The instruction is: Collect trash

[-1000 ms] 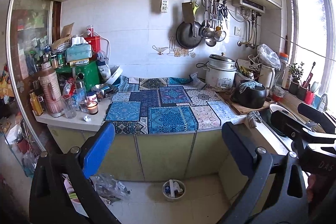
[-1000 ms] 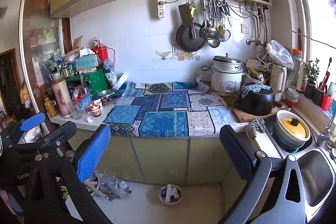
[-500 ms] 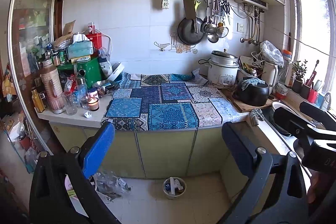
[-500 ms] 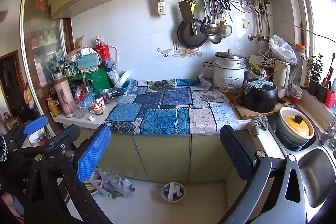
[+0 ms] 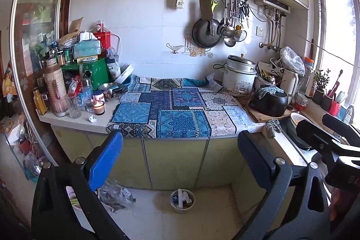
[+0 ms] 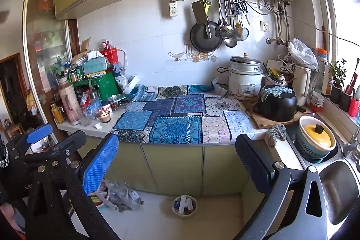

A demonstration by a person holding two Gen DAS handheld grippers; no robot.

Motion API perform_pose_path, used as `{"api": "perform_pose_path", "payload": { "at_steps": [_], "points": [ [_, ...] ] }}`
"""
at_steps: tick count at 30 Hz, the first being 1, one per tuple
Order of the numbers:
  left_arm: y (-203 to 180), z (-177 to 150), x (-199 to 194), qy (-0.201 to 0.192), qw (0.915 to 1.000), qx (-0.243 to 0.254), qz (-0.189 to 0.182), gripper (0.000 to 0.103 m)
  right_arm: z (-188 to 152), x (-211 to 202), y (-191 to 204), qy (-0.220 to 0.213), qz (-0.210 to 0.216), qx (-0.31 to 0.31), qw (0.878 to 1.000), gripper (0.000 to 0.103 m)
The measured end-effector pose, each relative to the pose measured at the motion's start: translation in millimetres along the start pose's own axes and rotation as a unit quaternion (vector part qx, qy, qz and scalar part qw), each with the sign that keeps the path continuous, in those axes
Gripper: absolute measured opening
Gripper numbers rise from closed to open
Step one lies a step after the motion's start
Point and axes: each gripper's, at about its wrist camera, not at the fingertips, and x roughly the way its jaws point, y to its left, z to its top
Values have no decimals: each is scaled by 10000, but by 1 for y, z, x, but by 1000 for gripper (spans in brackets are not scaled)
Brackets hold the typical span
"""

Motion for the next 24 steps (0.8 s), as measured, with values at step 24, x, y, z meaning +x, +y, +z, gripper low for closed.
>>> {"api": "perform_pose_path", "payload": {
  "at_steps": [24],
  "points": [
    [-8,-1,-13,-62,9999,-23,-151,102,0,-9,-4,-91,-27,3,10000,103]
  ]
}}
